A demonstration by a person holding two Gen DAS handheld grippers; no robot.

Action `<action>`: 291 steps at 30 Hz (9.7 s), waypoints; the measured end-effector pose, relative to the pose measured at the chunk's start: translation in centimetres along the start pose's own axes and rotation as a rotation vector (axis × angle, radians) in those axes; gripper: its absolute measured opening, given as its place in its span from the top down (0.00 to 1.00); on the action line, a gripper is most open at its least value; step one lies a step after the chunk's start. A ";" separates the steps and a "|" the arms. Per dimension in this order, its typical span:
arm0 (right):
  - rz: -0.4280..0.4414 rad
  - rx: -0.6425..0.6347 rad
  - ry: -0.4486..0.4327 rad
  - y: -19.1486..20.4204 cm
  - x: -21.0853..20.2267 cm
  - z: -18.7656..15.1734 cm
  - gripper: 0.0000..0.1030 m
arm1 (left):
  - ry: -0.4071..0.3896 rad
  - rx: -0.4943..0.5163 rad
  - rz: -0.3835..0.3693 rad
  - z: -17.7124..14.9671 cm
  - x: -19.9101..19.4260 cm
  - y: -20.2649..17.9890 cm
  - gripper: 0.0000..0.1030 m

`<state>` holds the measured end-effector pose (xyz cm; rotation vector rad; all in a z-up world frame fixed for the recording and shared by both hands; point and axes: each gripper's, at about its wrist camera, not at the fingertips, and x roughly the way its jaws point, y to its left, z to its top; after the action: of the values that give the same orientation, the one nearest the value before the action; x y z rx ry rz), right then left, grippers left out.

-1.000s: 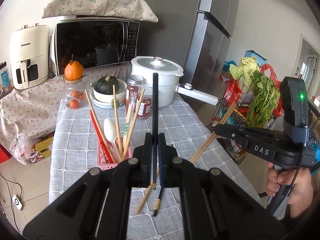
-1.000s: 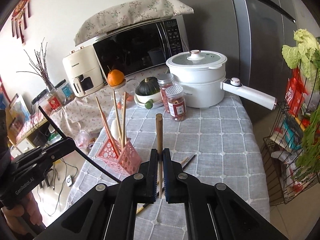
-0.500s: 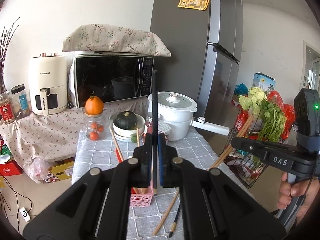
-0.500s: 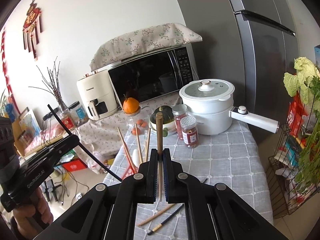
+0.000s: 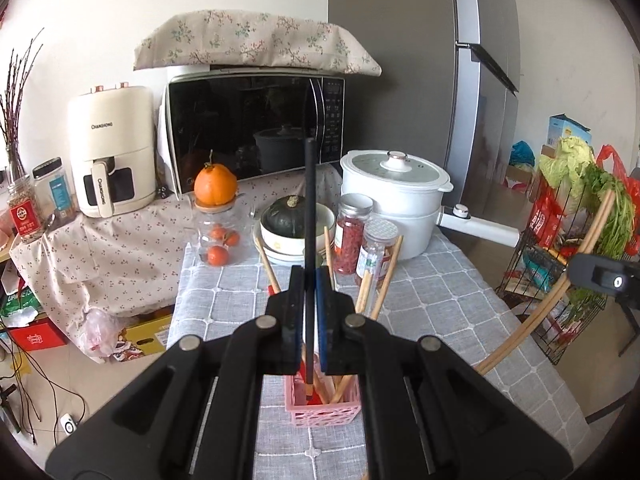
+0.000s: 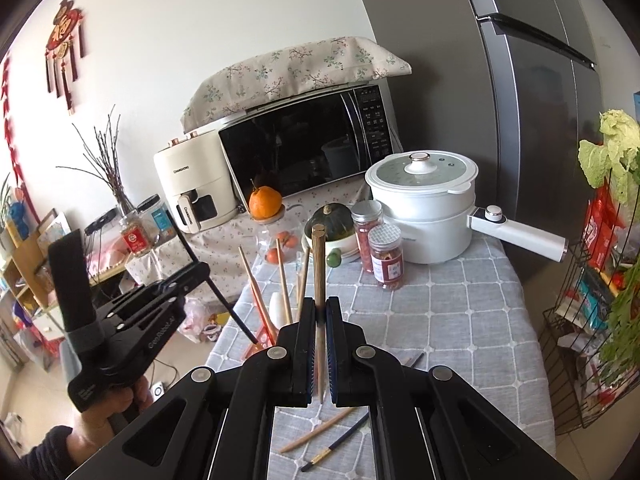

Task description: Organize utensils

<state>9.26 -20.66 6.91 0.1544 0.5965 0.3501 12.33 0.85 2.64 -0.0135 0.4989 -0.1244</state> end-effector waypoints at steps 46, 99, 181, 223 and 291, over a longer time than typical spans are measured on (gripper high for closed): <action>0.012 0.081 -0.012 3.6 9.4 0.0 0.75 | 0.328 -0.044 -0.036 -5.7 -1.2 4.3 0.23; -0.527 0.194 0.442 -10.0 20.7 -12.5 0.07 | 0.480 0.019 -0.034 -10.2 2.6 1.4 0.07; -0.211 0.067 0.496 -9.9 12.2 -10.9 0.94 | 0.371 0.126 -0.206 -7.2 -0.5 -6.1 0.93; 0.030 -0.064 0.018 3.8 0.2 0.2 0.94 | -0.082 -0.108 -0.083 1.1 -5.1 1.9 0.93; -0.193 0.091 0.023 1.3 -1.2 -4.0 0.00 | 0.234 -0.040 0.121 -5.6 -7.4 0.9 0.01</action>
<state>5.65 -19.72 4.58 0.1789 0.6451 0.1377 3.29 2.78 1.18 -0.0082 0.7339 0.0029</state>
